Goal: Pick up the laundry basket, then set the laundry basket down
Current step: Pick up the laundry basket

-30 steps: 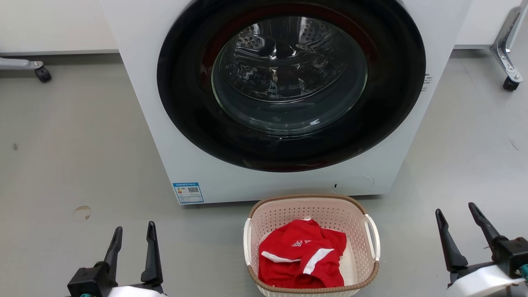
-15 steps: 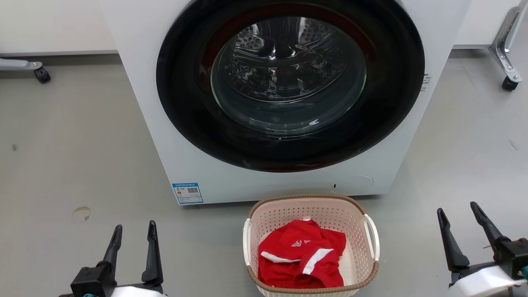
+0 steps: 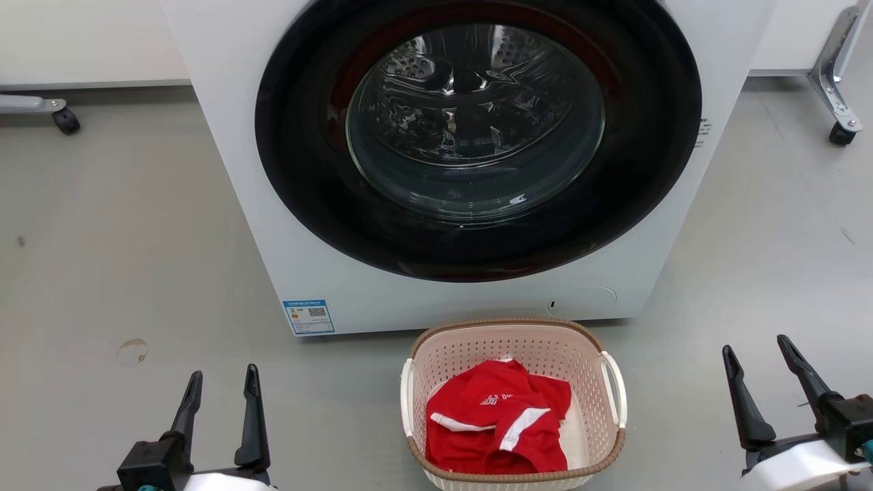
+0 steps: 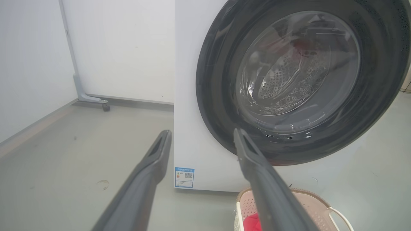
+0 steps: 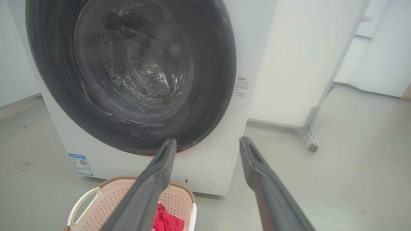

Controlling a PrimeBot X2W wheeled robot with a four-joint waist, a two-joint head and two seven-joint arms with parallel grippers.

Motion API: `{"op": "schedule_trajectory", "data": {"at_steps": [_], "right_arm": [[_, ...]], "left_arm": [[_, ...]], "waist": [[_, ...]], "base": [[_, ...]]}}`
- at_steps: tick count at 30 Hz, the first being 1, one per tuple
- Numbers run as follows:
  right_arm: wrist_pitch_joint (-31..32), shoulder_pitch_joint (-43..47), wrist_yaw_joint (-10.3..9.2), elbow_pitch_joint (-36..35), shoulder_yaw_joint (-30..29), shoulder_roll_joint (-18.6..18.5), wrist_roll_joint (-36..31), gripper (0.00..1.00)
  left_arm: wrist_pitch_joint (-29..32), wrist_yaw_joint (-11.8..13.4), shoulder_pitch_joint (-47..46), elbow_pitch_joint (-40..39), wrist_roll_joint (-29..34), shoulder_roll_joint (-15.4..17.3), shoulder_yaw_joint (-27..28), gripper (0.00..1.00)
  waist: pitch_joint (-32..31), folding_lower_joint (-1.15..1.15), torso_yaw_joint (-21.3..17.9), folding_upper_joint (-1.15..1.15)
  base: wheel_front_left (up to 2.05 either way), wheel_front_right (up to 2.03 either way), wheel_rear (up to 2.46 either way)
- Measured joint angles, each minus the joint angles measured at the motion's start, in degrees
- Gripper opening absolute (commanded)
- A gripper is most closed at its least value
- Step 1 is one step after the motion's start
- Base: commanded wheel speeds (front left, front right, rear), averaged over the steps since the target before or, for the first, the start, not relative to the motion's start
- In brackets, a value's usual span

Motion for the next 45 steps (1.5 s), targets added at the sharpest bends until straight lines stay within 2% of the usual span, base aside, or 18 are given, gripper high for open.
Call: {"op": "schedule_trajectory", "data": {"at_steps": [7, 14, 26, 32, 41, 45], "right_arm": [[0.00, -0.20, 0.00, -0.15, 0.05, -0.15, 0.00, 1.00], [0.00, -5.39, 0.00, -0.46, -0.08, -1.62, 0.89, 1.00], [-0.01, -21.27, 0.01, 4.37, 1.09, -6.38, 4.11, 1.00], [-0.01, -28.56, 0.02, 7.97, 2.05, -7.12, 4.82, 1.00], [-0.01, -33.18, 0.02, 11.25, 4.33, -8.45, 4.97, 1.00], [-0.01, -34.18, 0.02, 11.44, 4.80, -8.84, 4.97, 1.00]], "left_arm": [[0.00, 0.12, -0.30, -0.34, -0.03, 0.07, -0.76, 1.00], [0.00, 2.31, -5.34, -0.77, -1.00, 0.16, -4.33, 1.00], [-0.16, 9.02, -24.23, 4.60, -6.83, -0.13, -16.61, 1.00], [-0.18, 12.02, -32.64, 8.03, -11.32, -0.22, -22.16, 1.00], [-0.18, 14.16, -40.44, 12.06, -16.69, -0.45, -28.92, 1.00], [-0.18, 14.90, -42.38, 13.89, -18.07, -0.45, -30.25, 1.00]], "waist": [[2.38, 0.00, 0.21, 0.00], [8.49, 0.00, 0.51, 0.00], [26.40, 0.00, 2.03, 0.00], [36.67, 0.00, 2.84, 0.00], [47.87, 0.00, 4.08, 0.00], [51.49, 0.00, 4.62, 0.00]], "base": [[0.00, 0.00, 0.00], [0.00, 0.00, 0.00], [0.00, 0.00, 0.00], [0.00, 0.00, 0.00], [0.00, 0.00, 0.00], [0.00, 0.00, 0.00]]}}
